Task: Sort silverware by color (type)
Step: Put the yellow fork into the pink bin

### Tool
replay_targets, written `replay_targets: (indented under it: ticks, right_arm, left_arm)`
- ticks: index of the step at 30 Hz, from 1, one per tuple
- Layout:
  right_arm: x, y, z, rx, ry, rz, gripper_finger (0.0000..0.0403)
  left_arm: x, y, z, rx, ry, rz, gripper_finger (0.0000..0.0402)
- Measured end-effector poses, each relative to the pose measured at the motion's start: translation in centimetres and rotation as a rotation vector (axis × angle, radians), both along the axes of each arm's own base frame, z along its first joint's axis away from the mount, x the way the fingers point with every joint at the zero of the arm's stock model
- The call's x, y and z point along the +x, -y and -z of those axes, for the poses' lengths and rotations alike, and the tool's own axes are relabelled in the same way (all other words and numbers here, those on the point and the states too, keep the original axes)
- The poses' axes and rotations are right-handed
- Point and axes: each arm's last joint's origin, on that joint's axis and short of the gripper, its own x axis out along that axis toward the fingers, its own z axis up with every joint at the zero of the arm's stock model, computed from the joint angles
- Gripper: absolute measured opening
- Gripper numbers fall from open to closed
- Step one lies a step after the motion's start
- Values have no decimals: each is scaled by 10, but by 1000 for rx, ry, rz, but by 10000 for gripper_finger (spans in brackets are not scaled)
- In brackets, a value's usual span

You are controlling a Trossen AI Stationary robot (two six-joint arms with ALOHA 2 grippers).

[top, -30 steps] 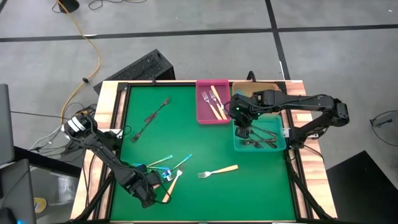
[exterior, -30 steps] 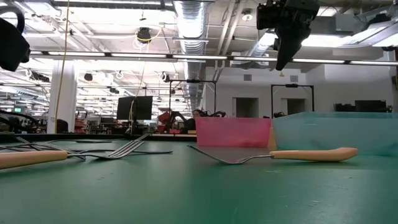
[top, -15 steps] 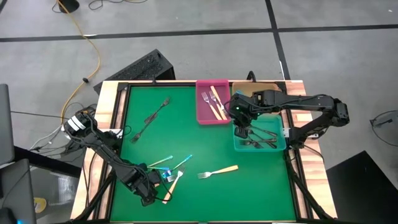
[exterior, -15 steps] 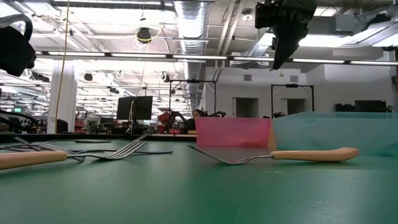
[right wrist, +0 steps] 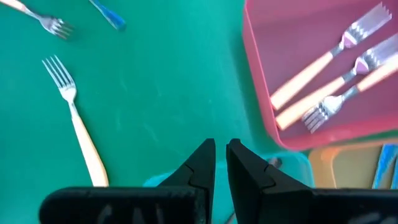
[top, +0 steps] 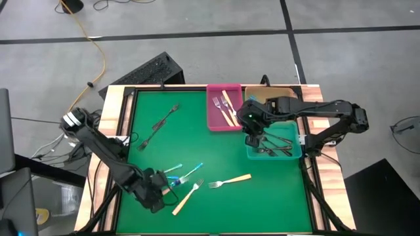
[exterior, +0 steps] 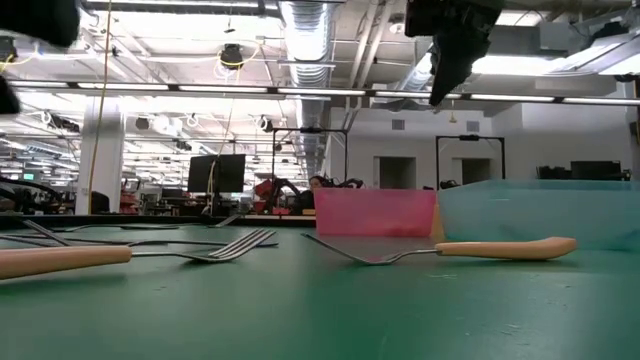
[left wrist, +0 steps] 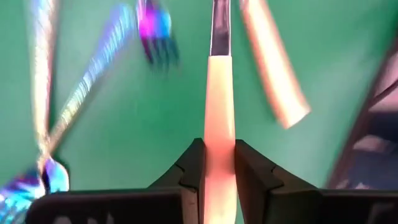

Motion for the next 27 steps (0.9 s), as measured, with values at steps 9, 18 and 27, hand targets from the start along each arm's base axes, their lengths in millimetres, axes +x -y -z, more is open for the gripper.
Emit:
replay_targets:
  ticks: [9, 18, 27]
  right_arm:
    - [24, -9, -17, -28, 293, -41, 65]
    - [47, -11, -57, -12, 777, -91, 66]
    - [53, -13, -86, 135, 1097, -123, 124]
  left_arm:
    - [-18, -37, -66, 179, 511, -249, 39]
    - [-40, -68, -122, 343, 885, -338, 39]
    - [-18, -84, -161, 409, 1113, -138, 39]
